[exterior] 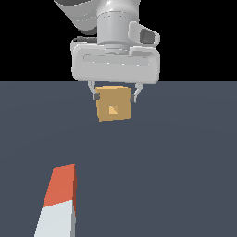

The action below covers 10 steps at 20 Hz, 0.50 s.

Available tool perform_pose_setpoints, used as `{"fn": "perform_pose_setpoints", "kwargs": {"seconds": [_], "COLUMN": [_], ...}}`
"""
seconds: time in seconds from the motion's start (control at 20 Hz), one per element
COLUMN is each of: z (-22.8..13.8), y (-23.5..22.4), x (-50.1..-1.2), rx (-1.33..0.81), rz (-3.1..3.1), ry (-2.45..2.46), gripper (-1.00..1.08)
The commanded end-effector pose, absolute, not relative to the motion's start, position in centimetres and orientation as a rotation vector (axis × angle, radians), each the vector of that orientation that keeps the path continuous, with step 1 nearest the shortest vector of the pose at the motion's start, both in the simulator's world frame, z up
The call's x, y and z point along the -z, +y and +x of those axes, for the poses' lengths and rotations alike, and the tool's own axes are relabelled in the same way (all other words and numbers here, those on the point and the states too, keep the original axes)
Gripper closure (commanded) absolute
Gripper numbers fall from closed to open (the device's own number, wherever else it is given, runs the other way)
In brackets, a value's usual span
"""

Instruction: Insert the peg into the horizontal hole in a box.

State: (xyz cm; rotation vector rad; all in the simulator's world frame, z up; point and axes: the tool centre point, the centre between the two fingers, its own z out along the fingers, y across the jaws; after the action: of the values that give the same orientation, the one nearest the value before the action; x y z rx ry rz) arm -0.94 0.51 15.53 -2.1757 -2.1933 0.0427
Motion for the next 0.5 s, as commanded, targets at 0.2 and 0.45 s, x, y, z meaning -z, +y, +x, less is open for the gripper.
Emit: {"fn": "perform_pose_setpoints", "kwargs": {"seconds": [0.2,0.45], "z": [-1.1,-1.8], "y": [0.2,-1.3], "x": [-15.4,-14.8], "rx": [-0.042,-0.04], "rz": [-2.171,-2.152], "ry": [-2.199,-2.223], "gripper": [-0.92,-0.92]}}
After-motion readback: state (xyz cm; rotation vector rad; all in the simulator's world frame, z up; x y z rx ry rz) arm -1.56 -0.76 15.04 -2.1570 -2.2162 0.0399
